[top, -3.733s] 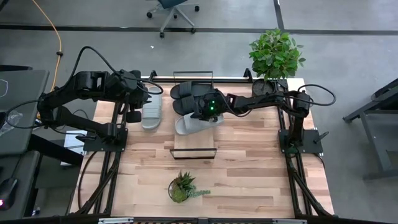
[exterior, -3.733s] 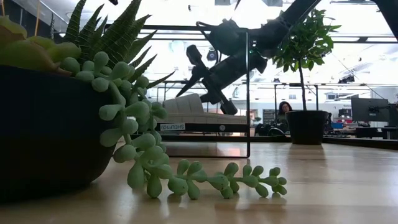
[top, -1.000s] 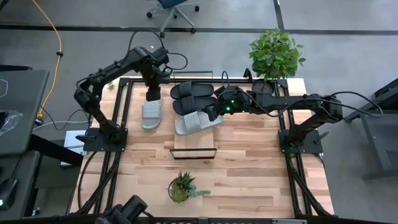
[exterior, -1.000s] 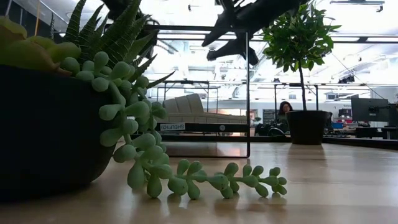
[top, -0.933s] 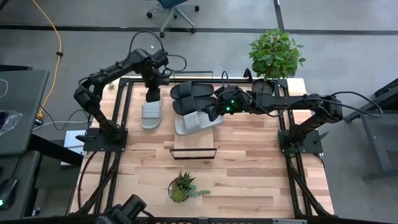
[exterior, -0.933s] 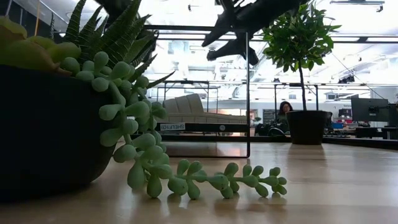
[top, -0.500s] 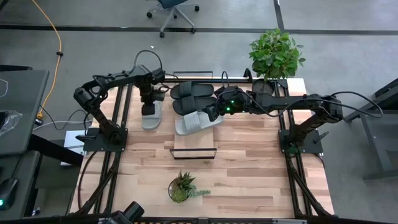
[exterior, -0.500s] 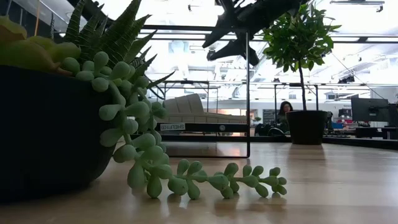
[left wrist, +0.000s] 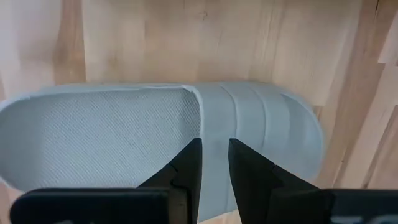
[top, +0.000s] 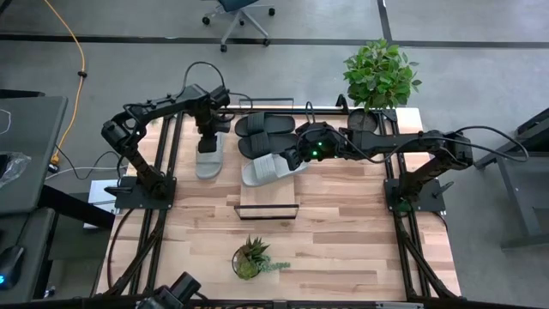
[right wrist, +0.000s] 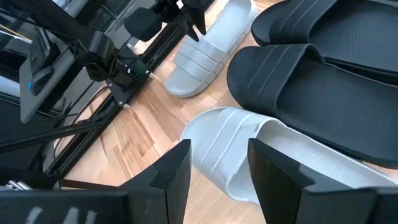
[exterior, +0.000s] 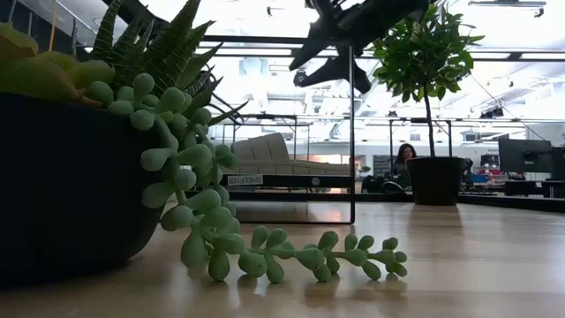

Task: Pick and place slides into the shelf
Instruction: Put the gray slipper slide on the shelf

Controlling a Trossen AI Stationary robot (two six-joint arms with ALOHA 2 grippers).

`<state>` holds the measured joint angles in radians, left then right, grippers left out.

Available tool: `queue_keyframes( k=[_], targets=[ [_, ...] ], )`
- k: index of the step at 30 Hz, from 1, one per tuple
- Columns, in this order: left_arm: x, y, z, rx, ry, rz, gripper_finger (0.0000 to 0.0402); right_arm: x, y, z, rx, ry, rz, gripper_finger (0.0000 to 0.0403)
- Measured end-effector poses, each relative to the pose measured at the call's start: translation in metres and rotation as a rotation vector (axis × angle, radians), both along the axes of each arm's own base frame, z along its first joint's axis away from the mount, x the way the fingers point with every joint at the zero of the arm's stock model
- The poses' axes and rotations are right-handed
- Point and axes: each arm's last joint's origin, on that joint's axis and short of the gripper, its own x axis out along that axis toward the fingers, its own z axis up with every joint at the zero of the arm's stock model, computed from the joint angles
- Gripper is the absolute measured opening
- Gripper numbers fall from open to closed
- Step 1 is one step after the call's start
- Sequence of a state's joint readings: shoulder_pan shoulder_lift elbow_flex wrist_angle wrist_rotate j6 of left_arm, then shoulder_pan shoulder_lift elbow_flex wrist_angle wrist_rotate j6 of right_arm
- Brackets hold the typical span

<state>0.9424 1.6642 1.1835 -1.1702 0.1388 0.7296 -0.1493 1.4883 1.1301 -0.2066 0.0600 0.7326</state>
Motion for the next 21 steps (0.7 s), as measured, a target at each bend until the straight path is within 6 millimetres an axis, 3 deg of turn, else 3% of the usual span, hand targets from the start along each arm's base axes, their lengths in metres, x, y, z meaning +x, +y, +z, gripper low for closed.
queue_keyframes(
  k=[10, 21],
  targets=[
    [-0.001, 0.003, 0.0, 0.056, 0.041, -0.026, 0.0069, 0.0, 0.0, 0.0, -0.004, 0.001, -0.006, 0.0149],
    [-0.01, 0.01, 0.0, -0.023, -0.07, 0.045, 0.0085, 0.0, 0.0, 0.0, 0.004, 0.0, 0.007, 0.0149]
  ],
)
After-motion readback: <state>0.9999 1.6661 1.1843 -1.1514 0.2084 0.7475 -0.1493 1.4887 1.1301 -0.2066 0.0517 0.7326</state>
